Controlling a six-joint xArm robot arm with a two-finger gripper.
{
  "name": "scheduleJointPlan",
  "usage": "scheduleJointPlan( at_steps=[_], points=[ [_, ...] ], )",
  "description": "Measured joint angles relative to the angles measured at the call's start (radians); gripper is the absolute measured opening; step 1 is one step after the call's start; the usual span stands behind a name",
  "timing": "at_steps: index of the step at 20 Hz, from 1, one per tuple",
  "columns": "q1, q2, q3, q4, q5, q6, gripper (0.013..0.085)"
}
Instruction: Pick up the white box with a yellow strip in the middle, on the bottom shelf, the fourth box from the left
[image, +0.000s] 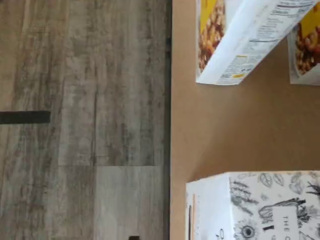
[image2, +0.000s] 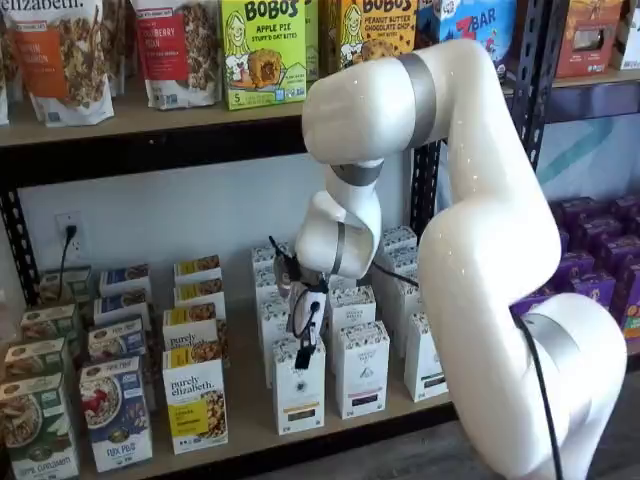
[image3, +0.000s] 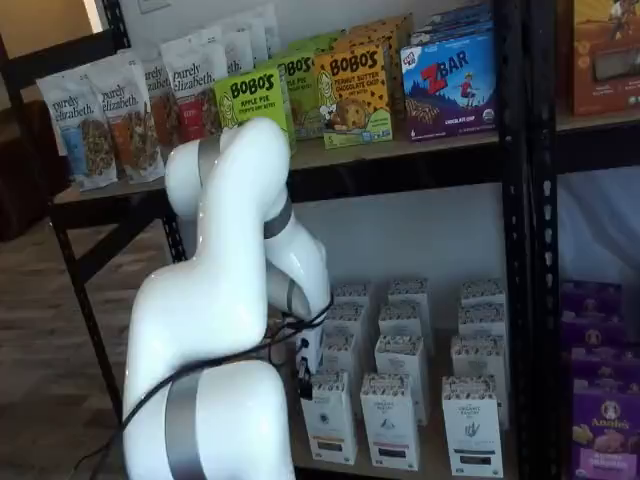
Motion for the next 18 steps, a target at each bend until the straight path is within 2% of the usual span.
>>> scheduleJointPlan(
  at_steps=[15, 18],
  points=[
    [-0.022, 0.121, -0.144, -0.020, 0.008, 0.001, 0.0850],
    [-0.027, 0.143, -0.172, -0.043, 0.013, 0.019, 0.0850]
  ],
)
